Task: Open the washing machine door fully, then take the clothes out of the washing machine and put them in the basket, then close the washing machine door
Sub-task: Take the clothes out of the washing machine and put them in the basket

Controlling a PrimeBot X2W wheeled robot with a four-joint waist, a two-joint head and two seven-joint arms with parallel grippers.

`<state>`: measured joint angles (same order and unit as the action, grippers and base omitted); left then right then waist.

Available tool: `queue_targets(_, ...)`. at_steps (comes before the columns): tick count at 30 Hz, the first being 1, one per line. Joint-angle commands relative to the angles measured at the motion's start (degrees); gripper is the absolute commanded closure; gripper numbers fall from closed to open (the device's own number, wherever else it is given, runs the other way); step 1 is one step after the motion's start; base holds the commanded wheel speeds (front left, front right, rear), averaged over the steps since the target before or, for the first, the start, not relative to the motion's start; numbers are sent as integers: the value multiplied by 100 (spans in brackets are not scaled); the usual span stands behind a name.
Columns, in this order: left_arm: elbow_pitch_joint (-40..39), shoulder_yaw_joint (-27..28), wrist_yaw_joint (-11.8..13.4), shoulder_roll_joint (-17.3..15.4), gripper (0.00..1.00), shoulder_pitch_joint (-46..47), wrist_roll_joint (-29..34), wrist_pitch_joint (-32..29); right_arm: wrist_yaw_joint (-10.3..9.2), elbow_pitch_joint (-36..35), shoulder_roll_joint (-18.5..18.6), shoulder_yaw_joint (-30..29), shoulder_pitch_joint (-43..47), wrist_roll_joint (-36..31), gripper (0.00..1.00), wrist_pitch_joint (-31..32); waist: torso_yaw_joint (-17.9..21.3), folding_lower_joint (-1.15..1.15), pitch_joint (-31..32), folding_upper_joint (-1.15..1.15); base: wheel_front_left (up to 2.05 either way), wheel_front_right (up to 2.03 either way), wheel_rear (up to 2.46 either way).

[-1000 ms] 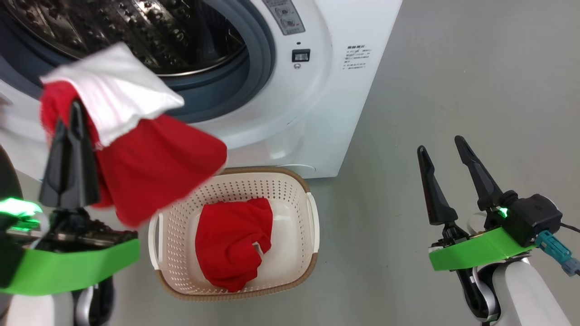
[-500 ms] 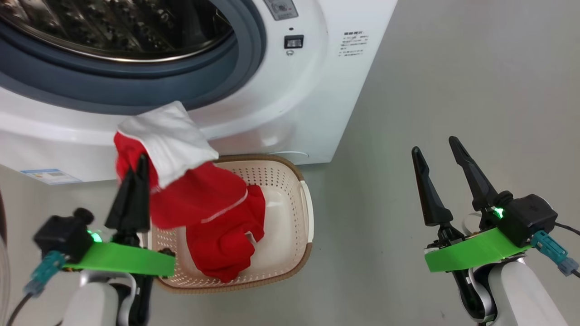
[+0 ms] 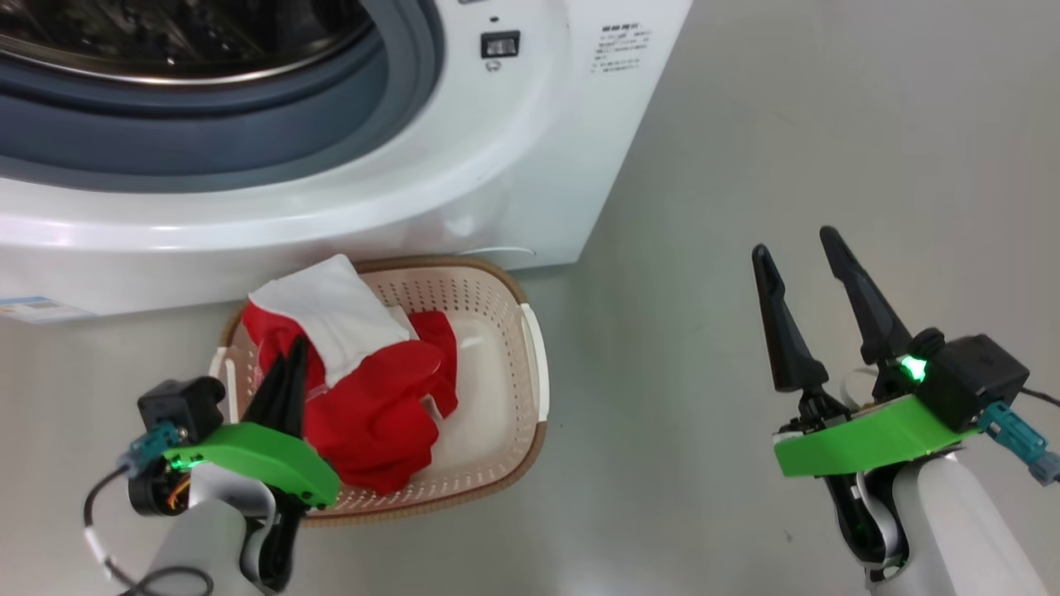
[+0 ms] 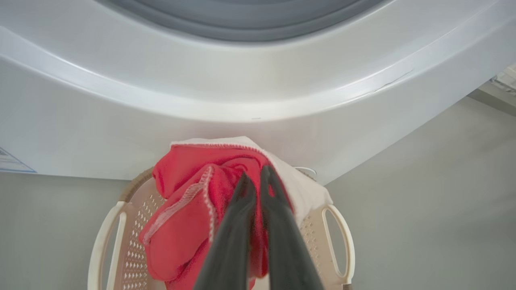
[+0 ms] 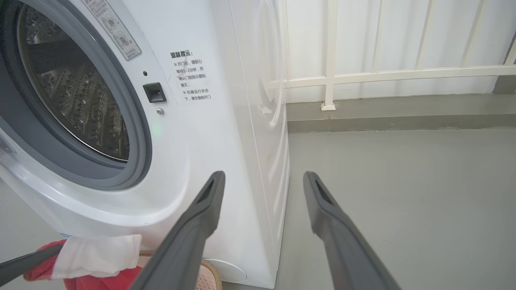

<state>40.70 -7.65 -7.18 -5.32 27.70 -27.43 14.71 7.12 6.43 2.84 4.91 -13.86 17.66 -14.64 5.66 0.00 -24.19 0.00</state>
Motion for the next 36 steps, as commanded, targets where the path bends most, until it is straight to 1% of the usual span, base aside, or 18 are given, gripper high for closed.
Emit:
queue_targets(1, 251, 55, -31, -218, 100, 229, -166, 29, 36, -154, 4, 151, -121, 68, 0, -36, 114, 0, -173, 0, 0, 0, 0)
queue_targets(4, 1034, -141, -31, -264, 100, 502, -416, -32, 36, -174, 4, 169, -168, 88, 0, -36, 190, 0, -303, 0, 0, 0, 0)
queue_targets(5, 1464, -234, -31, -272, 100, 703, -561, -182, 36, -184, 4, 186, -198, 106, 0, -36, 241, 0, -391, 0, 0, 0, 0)
queue_targets(8, 1938, -374, -31, -308, 100, 981, -692, -352, 36, -207, 4, 211, -245, 132, 0, -36, 315, 0, -536, 0, 0, 0, 0)
queue_targets(12, 2238, -533, -31, -331, 100, 1210, -784, -488, 36, -227, 4, 222, -287, 156, 0, -36, 378, 0, -685, 0, 0, 0, 0)
queue_targets(13, 2383, -678, -31, -350, 100, 1341, -809, -590, 36, -239, 4, 224, -315, 167, 0, -36, 411, 0, -789, 0, 0, 0, 0)
queue_targets(19, 2632, -908, -31, -429, 100, 1578, -1004, -813, 36, -273, 4, 282, -441, 204, 0, -36, 527, 0, -1034, 0, 0, 0, 0)
queue_targets(21, 2744, -951, -31, -482, 93, 1640, -1071, -831, 36, -278, 4, 324, -499, 231, 0, -36, 594, 0, -1099, 0, 0, 0, 0)
queue_targets(22, 2794, -976, -31, -493, 91, 1660, -1101, -844, 36, -276, 4, 329, -518, 243, 0, -36, 614, 0, -1114, 0, 0, 0, 0)
queue_targets(23, 2830, -1003, -31, -502, 80, 1675, -1126, -839, 36, -273, 4, 330, -529, 255, 0, -36, 631, 0, -1125, 0, 0, 0, 0)
queue_targets(24, 2859, -1028, -31, -510, 72, 1683, -1151, -824, 36, -269, 4, 330, -535, 266, 0, -36, 645, 0, -1133, 0, 0, 0, 0)
queue_targets(25, 2896, -1055, -31, -517, 68, 1685, -1172, -824, 36, -262, 4, 329, -536, 276, 0, -36, 657, 0, -1137, 0, 0, 0, 0)
queue_targets(27, 2955, -1120, -31, -522, 55, 1677, -1211, -852, 36, -244, 4, 328, -536, 294, 0, -36, 674, 0, -1141, 0, 0, 0, 0)
queue_targets(30, 2965, -1213, -31, -529, 0, 1669, -1271, -786, 36, -230, 4, 318, -535, 311, 0, -36, 673, 0, -1133, 0, 0, 0, 0)
queue_targets(36, 2834, -1430, -31, -504, 0, 1612, -1371, -386, 36, -179, 4, 269, -554, 309, 0, -36, 569, 0, -981, 0, 0, 0, 0)
